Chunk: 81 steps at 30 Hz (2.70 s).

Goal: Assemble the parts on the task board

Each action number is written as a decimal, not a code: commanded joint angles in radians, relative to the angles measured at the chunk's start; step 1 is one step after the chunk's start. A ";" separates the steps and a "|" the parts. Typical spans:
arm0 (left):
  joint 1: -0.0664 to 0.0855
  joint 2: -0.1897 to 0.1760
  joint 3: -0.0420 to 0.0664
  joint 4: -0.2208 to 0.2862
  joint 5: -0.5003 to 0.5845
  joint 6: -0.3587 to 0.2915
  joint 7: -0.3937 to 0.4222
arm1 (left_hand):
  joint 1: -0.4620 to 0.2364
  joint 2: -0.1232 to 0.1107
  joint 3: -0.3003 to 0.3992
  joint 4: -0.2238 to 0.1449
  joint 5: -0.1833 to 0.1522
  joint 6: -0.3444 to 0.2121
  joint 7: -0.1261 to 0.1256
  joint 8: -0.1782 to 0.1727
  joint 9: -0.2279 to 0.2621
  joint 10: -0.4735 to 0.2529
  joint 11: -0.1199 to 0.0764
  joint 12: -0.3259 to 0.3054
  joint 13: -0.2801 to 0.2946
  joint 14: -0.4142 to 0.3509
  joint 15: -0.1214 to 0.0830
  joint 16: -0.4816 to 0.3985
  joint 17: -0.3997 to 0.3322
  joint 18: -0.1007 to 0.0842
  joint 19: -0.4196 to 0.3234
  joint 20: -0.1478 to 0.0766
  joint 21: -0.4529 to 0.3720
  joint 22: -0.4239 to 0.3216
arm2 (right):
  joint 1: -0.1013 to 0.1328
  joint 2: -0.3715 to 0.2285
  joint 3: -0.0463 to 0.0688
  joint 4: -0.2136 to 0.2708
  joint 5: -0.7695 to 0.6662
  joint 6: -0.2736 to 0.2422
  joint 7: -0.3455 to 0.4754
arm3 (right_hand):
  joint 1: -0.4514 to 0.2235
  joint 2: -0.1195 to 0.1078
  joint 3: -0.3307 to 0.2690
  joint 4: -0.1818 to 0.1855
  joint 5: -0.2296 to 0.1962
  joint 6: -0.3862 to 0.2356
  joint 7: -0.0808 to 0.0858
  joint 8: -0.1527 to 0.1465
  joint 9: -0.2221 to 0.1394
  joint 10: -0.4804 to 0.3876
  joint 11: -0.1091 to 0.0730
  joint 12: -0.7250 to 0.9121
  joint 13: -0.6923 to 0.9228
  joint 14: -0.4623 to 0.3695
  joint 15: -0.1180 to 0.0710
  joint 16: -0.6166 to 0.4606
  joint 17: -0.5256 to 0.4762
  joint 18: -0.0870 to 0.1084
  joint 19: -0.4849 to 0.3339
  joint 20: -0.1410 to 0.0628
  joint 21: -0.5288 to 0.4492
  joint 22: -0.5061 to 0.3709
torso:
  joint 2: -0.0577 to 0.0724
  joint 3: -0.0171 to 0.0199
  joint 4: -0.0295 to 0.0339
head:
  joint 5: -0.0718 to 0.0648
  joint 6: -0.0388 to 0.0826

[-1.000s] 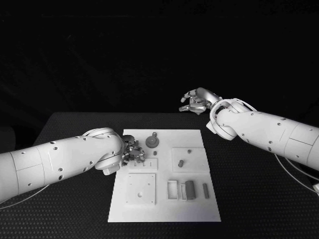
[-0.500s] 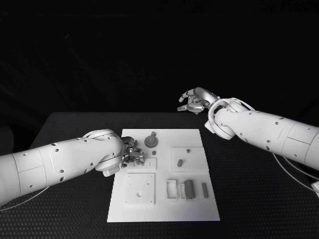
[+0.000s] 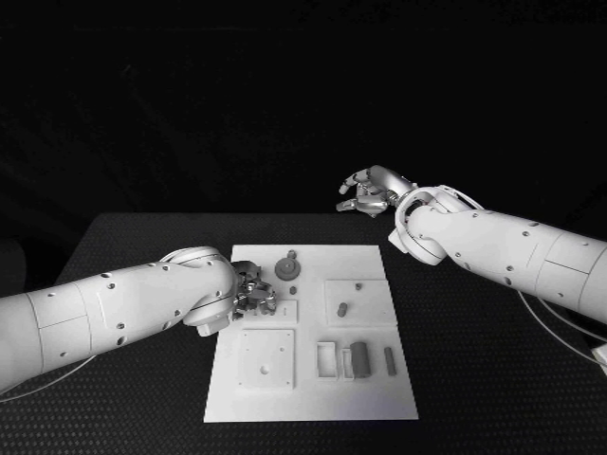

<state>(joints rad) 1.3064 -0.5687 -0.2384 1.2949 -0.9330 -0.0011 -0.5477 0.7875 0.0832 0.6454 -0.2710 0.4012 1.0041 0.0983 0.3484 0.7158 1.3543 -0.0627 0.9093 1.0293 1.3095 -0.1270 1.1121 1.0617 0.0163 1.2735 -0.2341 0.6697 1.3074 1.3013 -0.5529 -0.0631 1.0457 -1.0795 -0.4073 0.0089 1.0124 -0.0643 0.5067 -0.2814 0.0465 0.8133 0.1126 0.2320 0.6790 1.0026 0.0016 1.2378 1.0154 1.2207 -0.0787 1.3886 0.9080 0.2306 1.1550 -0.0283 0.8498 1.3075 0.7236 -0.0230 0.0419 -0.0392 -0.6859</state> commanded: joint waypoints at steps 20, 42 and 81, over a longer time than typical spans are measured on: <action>-0.003 0.001 -0.001 -0.003 -0.044 0.053 -0.004 | -0.029 0.007 0.000 -0.004 0.095 0.162 -0.087 0.013 0.033 -0.004 -0.036 0.017 -0.029 -0.056 -0.041 0.056 -0.061 0.027 0.000 -0.021 0.017 0.021 | 0.000 0.002 0.001 0.003 0.002 0.011 0.007 | 0.004 0.011 0.003 -0.008 0.001 0.044 0.033 -0.008 -0.002 -0.044 0.031 -0.001 -0.001 -0.007 0.002 -0.004 -0.001 0.031 -0.005 0.002 -0.004 0.004 | 0.000 0.0002 -0.0010 | 0.003 -0.003; -0.006 0.018 -0.001 -0.018 -0.069 0.053 -0.002 | -0.043 0.005 -0.003 -0.003 0.116 0.191 -0.101 0.036 0.057 0.004 -0.050 0.025 -0.042 -0.054 -0.043 0.077 -0.089 0.026 0.007 -0.021 0.022 0.020 | 0.000 0.001 0.001 0.005 0.001 0.014 0.007 | 0.011 0.016 0.002 -0.009 0.001 0.046 0.033 -0.009 -0.002 -0.045 0.031 0.000 -0.001 -0.007 0.002 -0.004 -0.001 0.031 -0.006 0.002 -0.004 0.006 | 0.000 0.0010 -0.0013 | 0.002 -0.009; -0.023 0.051 -0.001 -0.013 -0.194 0.081 -0.010 | -0.054 0.008 -0.003 0.006 0.127 0.216 -0.114 0.056 0.079 0.033 -0.062 0.026 -0.069 -0.038 -0.034 0.111 -0.137 0.022 0.026 -0.015 0.033 0.020 | 0.000 0.002 0.001 0.004 0.000 0.022 0.008 | 0.022 0.017 0.001 -0.010 0.001 0.047 0.033 -0.010 -0.002 -0.045 0.031 0.002 -0.001 -0.008 0.002 -0.004 -0.001 0.031 -0.007 0.002 -0.004 0.008 | 0.000 -0.0010 -0.0009 | 0.000 -0.012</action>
<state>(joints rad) 1.2958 -0.5265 -0.2329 1.2800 -1.1189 0.0588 -0.5612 0.7336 0.0796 0.6411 -0.2711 0.5342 1.0295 0.0808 0.4097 0.7965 1.3958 -0.1110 0.9362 0.9620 1.2928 -0.1359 1.2197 0.9255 0.0165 1.2759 -0.2320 0.6968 1.3073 1.3012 -0.5517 -0.0631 1.0496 -1.0794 -0.3957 0.0095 1.0282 -0.0486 0.5067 -0.2870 0.0465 0.8161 0.1099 0.2284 0.6774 1.0025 0.0016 1.2378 1.0157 1.2208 -0.0788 1.3886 0.9081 0.2315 1.1534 -0.0267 0.8498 1.3073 0.7233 -0.0228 0.0415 -0.0380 -0.6976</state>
